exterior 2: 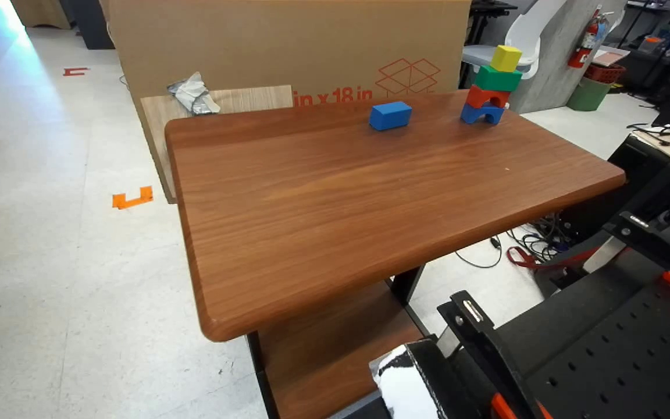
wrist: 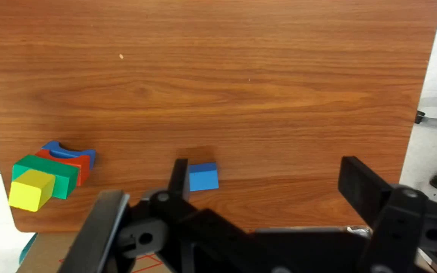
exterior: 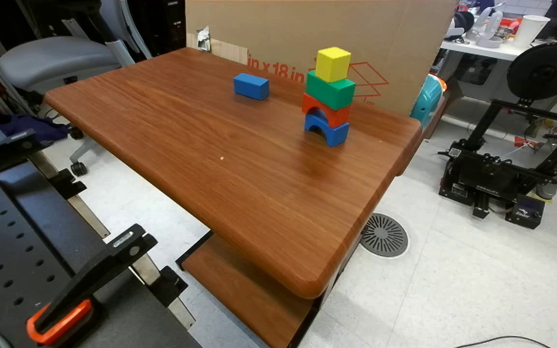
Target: Put the blue block on top of the stacked blocks
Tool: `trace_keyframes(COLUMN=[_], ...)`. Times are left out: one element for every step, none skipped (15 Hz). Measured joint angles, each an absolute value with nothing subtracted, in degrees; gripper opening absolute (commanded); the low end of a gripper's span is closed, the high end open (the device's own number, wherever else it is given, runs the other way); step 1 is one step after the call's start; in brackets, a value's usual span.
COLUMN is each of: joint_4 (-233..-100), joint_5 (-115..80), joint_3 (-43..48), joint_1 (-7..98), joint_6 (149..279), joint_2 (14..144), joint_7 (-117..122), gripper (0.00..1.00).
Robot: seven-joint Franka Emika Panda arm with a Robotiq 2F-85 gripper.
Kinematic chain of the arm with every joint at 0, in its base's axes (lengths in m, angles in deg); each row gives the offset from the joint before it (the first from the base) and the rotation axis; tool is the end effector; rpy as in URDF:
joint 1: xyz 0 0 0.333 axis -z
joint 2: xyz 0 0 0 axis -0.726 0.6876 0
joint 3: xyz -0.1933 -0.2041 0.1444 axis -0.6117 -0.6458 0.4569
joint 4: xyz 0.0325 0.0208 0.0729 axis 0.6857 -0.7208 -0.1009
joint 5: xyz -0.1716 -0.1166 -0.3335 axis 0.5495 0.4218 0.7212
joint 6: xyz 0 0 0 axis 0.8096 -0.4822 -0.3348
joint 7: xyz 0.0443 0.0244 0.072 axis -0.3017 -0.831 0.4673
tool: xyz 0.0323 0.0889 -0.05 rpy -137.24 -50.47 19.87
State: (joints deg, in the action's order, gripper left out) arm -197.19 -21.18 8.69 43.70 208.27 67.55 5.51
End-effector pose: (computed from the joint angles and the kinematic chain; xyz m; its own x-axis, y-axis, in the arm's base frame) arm 0.5481 0.0484 0.3627 0.9985 0.0543 0.0079 0.0544 -0.9984 -0.0122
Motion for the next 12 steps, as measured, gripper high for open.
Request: trace_keyframes(joint_4=[-196.2,-195.2,-194.2,-193.1,-192.1,-191.1,-190.1,-189.0,-188.0,-187.0,-186.0,-185.1], joint_5=[-20.5,-19.8,-19.3,-18.9,-18.7,-18.7,-18.7,-18.7,-18.7,-18.7,-18.7,-18.7], joint_3=[8.4,8.2,7.9,7.6,7.4,7.1,6.9,6.8,6.6,6.5,6.5,6.5], joint_1=[43.7,43.9,44.0,44.2,44.4,44.6,44.8,45.0,45.2,45.3,45.5,45.6], joint_6=[208.7,209.0,209.1,209.1,209.1,209.1,209.1,209.1,209.1,209.1,209.1,209.2], joint_2=[69.1,70.6,72.1,73.5,74.9,76.3,77.7,79.2,80.6,82.1,83.5,84.8], joint_7=[5.5,5.5,5.5,5.5,5.5,5.5,5.5,5.5,5.5,5.5,5.5,5.5], gripper=[1.0,1.0,1.0,1.0,1.0,1.0,1.0,1.0,1.0,1.0,1.0,1.0])
